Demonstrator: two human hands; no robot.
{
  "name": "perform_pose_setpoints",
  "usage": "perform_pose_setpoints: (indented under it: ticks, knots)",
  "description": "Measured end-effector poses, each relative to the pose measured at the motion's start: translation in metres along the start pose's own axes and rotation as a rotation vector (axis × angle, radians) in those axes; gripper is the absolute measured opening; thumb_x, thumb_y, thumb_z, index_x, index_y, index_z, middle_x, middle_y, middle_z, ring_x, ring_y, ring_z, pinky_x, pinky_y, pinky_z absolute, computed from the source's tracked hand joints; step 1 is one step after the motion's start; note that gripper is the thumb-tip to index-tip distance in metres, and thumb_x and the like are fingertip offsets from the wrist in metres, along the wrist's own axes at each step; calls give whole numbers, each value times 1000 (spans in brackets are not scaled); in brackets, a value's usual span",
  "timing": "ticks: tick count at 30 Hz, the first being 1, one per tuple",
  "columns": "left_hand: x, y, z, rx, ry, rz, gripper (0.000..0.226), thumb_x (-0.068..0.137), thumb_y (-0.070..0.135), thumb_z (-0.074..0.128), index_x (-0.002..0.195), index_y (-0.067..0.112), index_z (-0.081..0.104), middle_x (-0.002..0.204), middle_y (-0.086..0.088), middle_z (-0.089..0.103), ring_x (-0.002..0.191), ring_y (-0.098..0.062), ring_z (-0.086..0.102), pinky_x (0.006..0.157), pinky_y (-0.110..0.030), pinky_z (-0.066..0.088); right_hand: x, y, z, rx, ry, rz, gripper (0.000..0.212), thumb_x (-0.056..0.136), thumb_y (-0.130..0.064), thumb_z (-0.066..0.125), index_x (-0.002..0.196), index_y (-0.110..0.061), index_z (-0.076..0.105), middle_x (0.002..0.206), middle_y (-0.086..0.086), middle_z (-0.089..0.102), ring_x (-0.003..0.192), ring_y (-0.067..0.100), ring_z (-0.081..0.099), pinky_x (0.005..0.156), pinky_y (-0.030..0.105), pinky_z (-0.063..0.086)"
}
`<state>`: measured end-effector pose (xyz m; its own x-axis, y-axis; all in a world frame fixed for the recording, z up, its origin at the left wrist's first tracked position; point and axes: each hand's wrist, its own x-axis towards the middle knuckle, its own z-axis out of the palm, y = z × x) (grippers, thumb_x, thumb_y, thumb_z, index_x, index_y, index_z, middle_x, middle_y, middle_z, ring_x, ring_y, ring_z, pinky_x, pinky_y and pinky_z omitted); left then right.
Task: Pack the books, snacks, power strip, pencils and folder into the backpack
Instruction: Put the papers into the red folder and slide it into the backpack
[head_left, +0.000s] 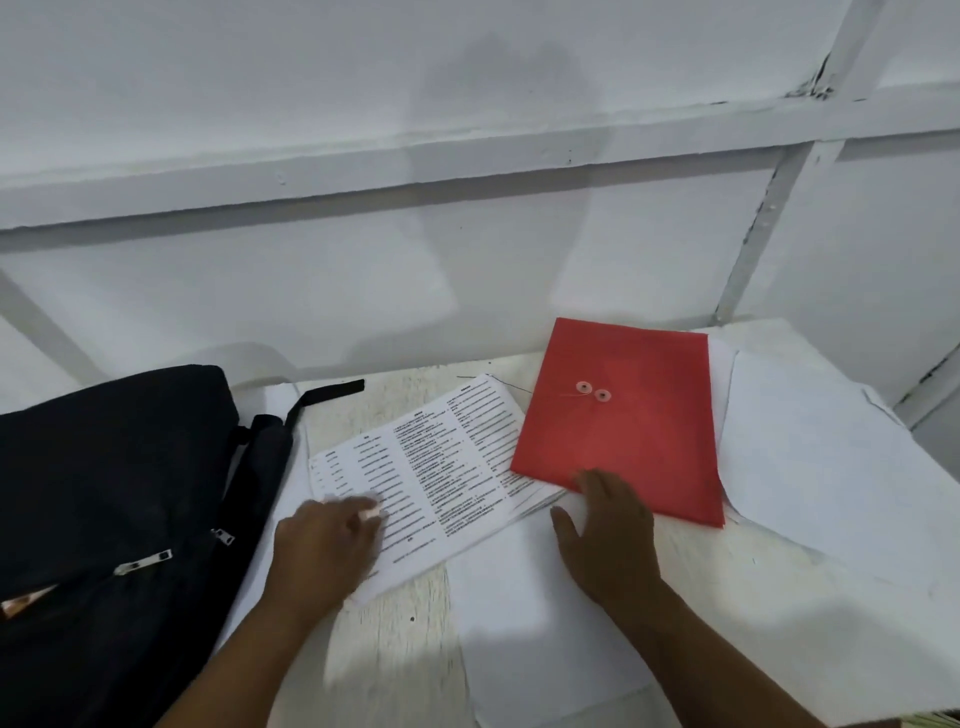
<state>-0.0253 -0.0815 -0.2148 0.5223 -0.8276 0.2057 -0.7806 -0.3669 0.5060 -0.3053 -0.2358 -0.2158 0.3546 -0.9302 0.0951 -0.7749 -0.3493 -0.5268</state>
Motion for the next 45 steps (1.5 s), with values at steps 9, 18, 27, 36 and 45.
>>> perform_pose_setpoints:
  ticks: [9, 18, 27, 36, 45]
  knots:
    - [68, -12, -13, 150, -316, -209, 64, 92, 41, 62, 149, 27, 38, 153, 5, 39, 144, -21, 26, 113, -41, 26, -22, -49, 16, 98, -163, -37, 51, 89, -36, 62, 138, -23, 52, 128, -2, 61, 119, 16, 55, 106, 29, 44]
    - [110, -5, -36, 64, -489, -338, 52, 83, 36, 75, 130, 17, 61, 133, -4, 58, 121, -24, 56, 92, -30, 45, -35, -71, 24, 143, -148, 124, 55, 91, -39, 63, 142, -25, 46, 147, -6, 48, 135, 14, 41, 114, 27, 31]
    - [104, -1, -102, -366, -857, -424, 31, 86, 8, 60, 115, 16, 68, 102, -7, 77, 97, -28, 73, 90, -40, 57, -46, -105, 44, 217, -90, 204, 56, 88, -42, 67, 139, -25, 49, 145, -7, 50, 133, 12, 43, 112, 28, 35]
    - [62, -16, -128, -676, -705, -284, 39, 95, -1, 50, 123, 25, 57, 106, -5, 76, 95, -30, 74, 85, -49, 58, -57, -144, 59, 539, -54, 335, 67, 90, -36, 69, 145, -29, 32, 146, -7, 45, 126, 19, 53, 102, 39, 51]
    - [36, -45, -153, -750, -493, -193, 61, 91, -6, 54, 125, 43, 41, 112, 1, 72, 93, -19, 74, 74, -42, 61, -54, -181, 56, 978, -27, 275, 54, 96, -18, 61, 142, -36, 39, 128, -7, 66, 106, 12, 70, 88, 44, 60]
